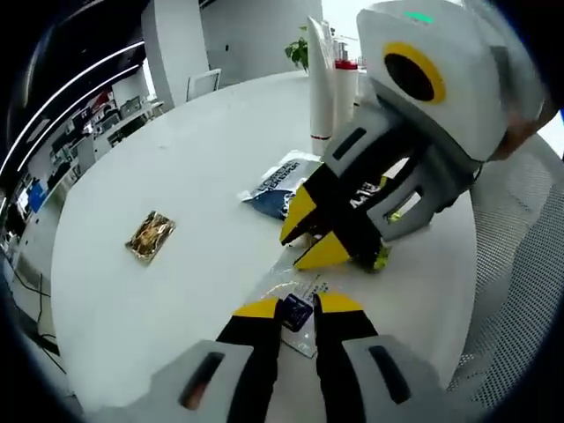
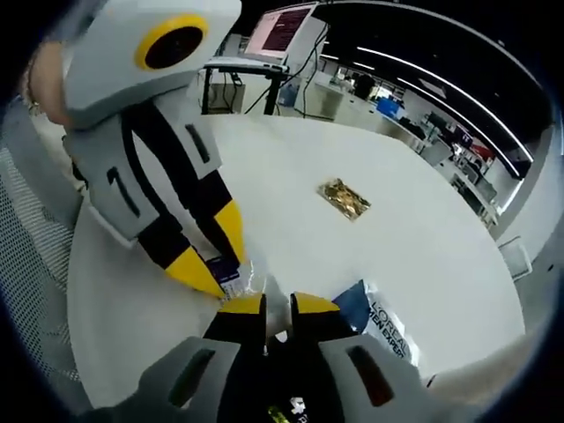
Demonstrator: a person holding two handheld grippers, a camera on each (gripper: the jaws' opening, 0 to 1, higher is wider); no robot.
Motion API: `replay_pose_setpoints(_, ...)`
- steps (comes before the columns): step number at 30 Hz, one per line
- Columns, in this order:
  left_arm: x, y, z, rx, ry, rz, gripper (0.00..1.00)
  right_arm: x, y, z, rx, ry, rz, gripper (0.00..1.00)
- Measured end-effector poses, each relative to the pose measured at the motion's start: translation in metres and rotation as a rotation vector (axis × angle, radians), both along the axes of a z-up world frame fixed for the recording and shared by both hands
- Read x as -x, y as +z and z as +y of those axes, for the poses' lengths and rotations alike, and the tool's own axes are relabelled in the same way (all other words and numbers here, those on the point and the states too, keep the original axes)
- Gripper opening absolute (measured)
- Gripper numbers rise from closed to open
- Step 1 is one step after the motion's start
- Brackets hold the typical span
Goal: Arrange the skincare products in the storage area until every visible bottle or jar stands upright without overlapping.
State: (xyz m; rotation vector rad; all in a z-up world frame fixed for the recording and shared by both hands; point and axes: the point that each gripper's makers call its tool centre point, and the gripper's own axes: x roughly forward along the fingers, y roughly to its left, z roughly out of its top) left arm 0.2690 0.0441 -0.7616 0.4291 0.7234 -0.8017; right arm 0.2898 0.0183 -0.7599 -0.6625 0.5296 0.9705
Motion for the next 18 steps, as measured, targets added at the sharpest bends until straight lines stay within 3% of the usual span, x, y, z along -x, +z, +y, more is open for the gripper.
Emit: replay_pose_setpoints(18,-0.003,-0.003,0.003,0.0,0.02,0.005,0.18,0.02,0.007,-0.019,-0.049,-0.054,0.019,0.31)
